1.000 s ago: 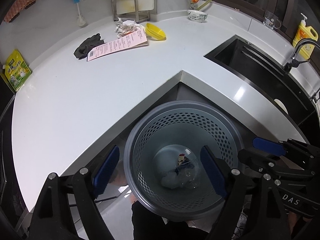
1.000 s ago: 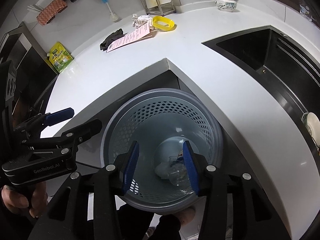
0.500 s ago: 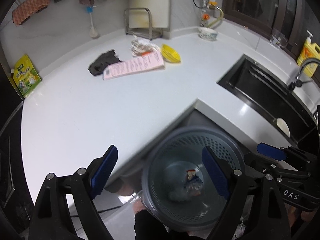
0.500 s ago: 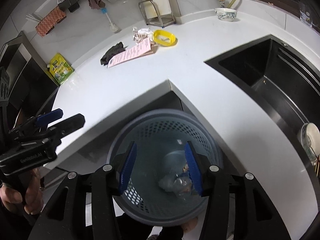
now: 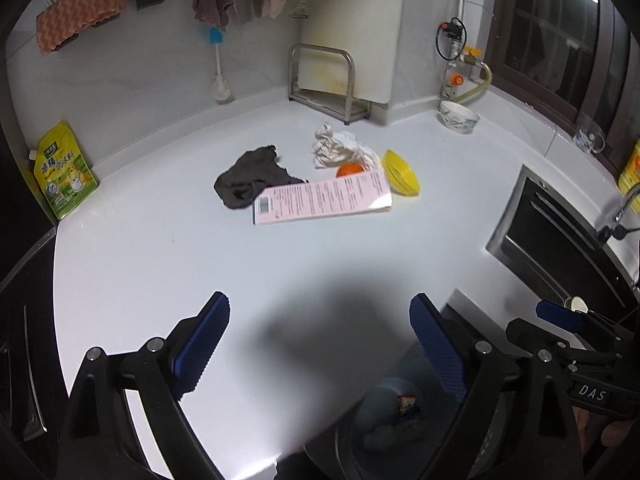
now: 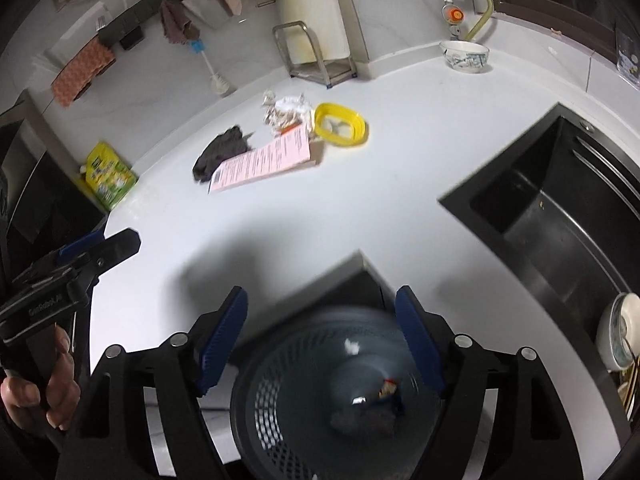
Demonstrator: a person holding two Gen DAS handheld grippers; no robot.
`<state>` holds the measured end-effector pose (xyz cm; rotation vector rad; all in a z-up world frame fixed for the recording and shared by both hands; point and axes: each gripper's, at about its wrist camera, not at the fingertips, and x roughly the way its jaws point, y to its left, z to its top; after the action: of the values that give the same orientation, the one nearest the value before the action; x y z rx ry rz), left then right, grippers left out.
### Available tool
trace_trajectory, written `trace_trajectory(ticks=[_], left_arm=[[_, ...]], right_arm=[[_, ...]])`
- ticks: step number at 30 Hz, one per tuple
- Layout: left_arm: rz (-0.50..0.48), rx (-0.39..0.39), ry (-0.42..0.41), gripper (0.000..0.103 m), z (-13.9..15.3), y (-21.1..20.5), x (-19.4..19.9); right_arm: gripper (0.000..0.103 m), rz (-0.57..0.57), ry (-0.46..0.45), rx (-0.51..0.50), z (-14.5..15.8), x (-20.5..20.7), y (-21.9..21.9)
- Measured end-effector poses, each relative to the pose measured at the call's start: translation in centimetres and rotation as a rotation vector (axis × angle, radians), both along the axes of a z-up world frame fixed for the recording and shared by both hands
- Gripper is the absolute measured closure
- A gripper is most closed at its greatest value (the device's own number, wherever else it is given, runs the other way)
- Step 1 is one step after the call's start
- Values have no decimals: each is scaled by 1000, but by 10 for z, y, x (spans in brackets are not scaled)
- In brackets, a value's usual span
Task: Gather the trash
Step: 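Move both tools back from the wastebasket to the trash pile on the counter, then grasp the yellow plastic lid with the right gripper and lift it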
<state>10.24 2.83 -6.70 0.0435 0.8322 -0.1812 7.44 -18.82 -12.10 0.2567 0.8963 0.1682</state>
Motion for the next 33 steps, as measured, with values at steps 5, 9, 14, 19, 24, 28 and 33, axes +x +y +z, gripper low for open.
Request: trace_trajectory(ticks=[5, 9, 14, 19, 24, 28, 33], left_arm=[[-4, 0, -16, 10, 1, 8, 35], [-4, -10, -7, 9, -5, 15, 68], [-21, -13, 11, 9, -16, 18, 103], [-48, -9, 14, 9, -23, 16, 132], [-77, -4, 23, 9, -28, 14, 150], [-98, -9, 41, 9, -34, 13, 162], [-113, -14, 58, 9, -39, 12, 174]], right_arm=[[21, -53, -15, -8, 6, 44, 2], [21, -74, -18, -3, 6, 80, 2], [21, -104, -17, 9, 2, 124, 2], [21, -126, -1, 17, -7, 162, 2], [21, -142, 25, 35, -18, 194, 3], [21, -154, 38, 37, -26, 213, 3], [21, -167, 57, 61, -35, 232, -3]])
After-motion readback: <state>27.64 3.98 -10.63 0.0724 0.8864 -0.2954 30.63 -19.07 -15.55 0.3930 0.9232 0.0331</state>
